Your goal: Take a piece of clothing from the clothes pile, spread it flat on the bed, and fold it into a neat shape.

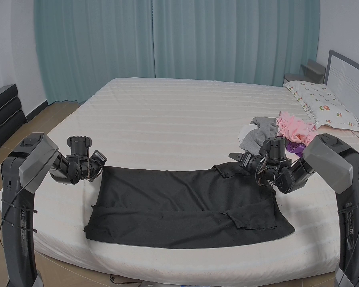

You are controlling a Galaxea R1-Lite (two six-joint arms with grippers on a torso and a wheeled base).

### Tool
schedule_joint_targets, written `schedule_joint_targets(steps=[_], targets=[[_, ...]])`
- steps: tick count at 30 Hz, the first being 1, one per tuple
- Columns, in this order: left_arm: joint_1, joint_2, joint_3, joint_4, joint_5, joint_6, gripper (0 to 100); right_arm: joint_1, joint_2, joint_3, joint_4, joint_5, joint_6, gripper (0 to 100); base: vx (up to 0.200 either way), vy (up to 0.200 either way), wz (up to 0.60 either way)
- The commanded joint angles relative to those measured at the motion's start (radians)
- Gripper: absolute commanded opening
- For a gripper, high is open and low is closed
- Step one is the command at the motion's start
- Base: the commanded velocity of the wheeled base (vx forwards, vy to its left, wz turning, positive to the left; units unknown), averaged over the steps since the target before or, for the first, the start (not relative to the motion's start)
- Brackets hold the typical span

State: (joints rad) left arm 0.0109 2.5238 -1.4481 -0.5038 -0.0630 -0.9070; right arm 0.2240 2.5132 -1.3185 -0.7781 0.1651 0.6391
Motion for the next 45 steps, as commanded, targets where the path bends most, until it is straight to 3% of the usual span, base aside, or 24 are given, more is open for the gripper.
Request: schedule_joint_targets(steps=[1,7,20,28,42,45], targets=[[0.000,0.001,0.002,-0.001,0.000,0.000,0,0.034,-0.005,-0.007,0.028,-0.007,0.004,100,0.000,0.000,0.00],[0.000,0.001,0.002,-0.001,0.000,0.002,0,0.067,-0.002,-0.111,0.207,-0.068,0.152,100,0.000,0.000,0.00],[-0.002,0.001,0.002,-0.001,0.000,0.005,0,0.063,0.055,-0.257,0.431,-0.150,0.237,100,0.000,0.000,0.00],[-0.002,0.001,0.002,0.001,0.000,0.004,0,0.055,-0.007,-0.238,0.510,-0.154,0.260,100,0.000,0.000,0.00],[-0.002,0.001,0.002,0.001,0.000,0.005,0,0.067,0.085,-0.286,0.508,-0.153,0.267,100,0.000,0.000,0.00],[-0.003,0.003,0.002,0.001,0.000,0.005,0,0.067,0.122,-0.383,0.473,-0.153,0.330,100,0.000,0.000,0.00]])
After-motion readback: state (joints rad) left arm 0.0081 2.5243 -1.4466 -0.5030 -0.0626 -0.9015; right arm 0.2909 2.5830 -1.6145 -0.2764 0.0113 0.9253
